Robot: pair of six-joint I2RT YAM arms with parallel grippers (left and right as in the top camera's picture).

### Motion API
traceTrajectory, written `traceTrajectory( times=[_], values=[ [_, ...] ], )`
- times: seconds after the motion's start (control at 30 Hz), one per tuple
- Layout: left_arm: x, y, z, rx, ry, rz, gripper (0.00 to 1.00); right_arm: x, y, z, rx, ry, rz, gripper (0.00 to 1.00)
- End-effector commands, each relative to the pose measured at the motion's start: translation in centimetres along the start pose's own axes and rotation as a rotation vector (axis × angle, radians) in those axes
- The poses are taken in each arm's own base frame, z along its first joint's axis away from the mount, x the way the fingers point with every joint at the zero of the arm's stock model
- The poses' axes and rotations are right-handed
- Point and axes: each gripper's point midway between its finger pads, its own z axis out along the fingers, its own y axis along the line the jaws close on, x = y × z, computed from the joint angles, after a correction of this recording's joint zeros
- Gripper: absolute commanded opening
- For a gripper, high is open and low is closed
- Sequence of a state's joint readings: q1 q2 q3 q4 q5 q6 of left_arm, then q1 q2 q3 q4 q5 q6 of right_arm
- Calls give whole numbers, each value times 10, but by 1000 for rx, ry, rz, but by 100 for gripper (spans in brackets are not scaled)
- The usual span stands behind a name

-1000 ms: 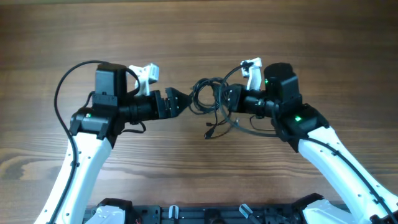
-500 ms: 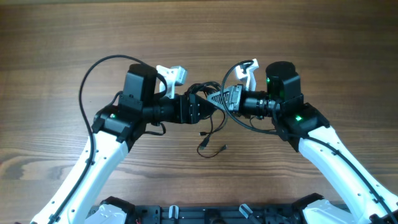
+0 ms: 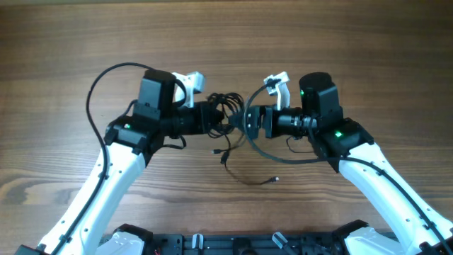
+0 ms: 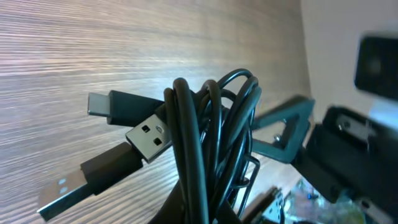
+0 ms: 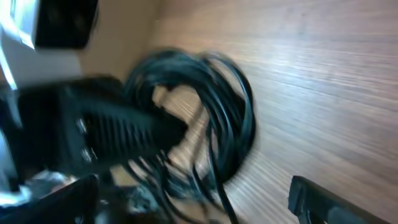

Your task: Untangle cables

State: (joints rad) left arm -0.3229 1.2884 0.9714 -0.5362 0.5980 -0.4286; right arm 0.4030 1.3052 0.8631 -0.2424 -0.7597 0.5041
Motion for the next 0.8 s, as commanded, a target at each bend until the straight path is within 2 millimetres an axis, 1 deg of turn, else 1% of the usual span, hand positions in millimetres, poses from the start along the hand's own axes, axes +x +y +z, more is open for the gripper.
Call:
traceTrajectory(
  times=[0.0,0.17,0.23,0.37,0.47,0.5,0.53,0.57,0.6,0.63,0.7,0.77],
  values=[
    [-6,8,-4,-21,-23,-77,4,5,2,-1,12,22,-227,100],
    [-10,7,-4,-13,-35,-172,4,22,9,10,8,75,-335,100],
    [-10,7,-4,-12,-35,-196,4,24,4,18,72,75,-388,100],
    [-10,7,-4,-12,-35,-220,4,27,0,33,153,75,-496,100],
    [-10,7,-4,-11,-35,-270,4,16,-25,38,348,32,-526,100],
    [-10,6,-4,-10,-35,-270,4,12,-34,37,409,18,-530,95],
    [-9,7,-4,-11,-35,-270,4,6,-42,35,465,-7,-523,78],
    [-9,7,-4,-11,-35,-270,4,4,-42,35,465,-14,-521,63],
    [-9,7,-4,-11,-35,-270,4,3,-41,36,462,-18,-522,36],
    [-9,7,-4,-12,-35,-269,4,3,-40,36,454,-21,-516,4],
    [-11,10,-4,-26,-43,-271,8,5,-38,35,447,-15,-513,4],
    [-12,19,-4,-74,-65,-278,8,7,-36,32,443,-9,-504,4]
  ],
)
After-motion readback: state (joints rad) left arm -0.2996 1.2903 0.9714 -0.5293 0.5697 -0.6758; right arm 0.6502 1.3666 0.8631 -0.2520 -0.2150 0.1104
